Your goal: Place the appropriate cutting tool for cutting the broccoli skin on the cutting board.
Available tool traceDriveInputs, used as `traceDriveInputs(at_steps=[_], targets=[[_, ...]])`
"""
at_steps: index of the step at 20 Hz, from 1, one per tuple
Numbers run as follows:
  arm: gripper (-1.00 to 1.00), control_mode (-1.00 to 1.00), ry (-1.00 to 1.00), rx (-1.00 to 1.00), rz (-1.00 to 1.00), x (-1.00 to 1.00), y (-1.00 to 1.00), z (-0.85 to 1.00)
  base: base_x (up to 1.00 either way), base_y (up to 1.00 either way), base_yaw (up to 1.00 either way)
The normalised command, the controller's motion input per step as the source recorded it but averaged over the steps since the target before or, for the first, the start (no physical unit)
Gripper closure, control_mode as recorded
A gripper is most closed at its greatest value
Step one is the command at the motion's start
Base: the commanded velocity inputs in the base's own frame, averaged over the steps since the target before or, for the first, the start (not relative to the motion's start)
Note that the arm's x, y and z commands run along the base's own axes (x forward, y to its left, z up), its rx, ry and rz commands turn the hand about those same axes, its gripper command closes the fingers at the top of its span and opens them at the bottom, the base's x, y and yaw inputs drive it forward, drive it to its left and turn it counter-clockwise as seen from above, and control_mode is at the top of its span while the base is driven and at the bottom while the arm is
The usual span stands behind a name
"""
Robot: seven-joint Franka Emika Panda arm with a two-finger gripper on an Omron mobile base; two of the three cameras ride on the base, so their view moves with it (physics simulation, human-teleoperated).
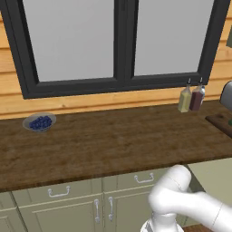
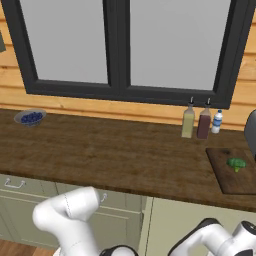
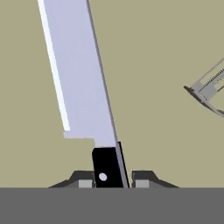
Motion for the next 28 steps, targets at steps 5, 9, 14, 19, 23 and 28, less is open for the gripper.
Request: traceDriveInputs(at_steps=[5, 9, 14, 19, 23, 28], targets=[[1.00, -1.00, 0.00, 0.00, 0.00, -0.14, 0.14, 0.25, 0.00, 0.00, 0.00], [1.00, -1.00, 0.00, 0.00, 0.00, -0.41, 0.00, 0.85, 0.00, 0.00, 0.00], [1.00, -1.00, -0.02, 0.00, 0.00, -0.72, 0.00, 0.90, 0.00, 0.00, 0.00], [1.00, -1.00, 0.00, -0.02, 0.00, -0.69, 0.15, 0.92, 0.00, 0.00, 0.00], [1.00, -1.00, 0.00, -0.06, 0.00, -0.32, 0.33, 1.00, 0.00, 0.00, 0.00], [1.00, -1.00, 0.00, -0.06, 0.00, 0.03, 0.26, 0.98, 0.00, 0.00, 0.00]])
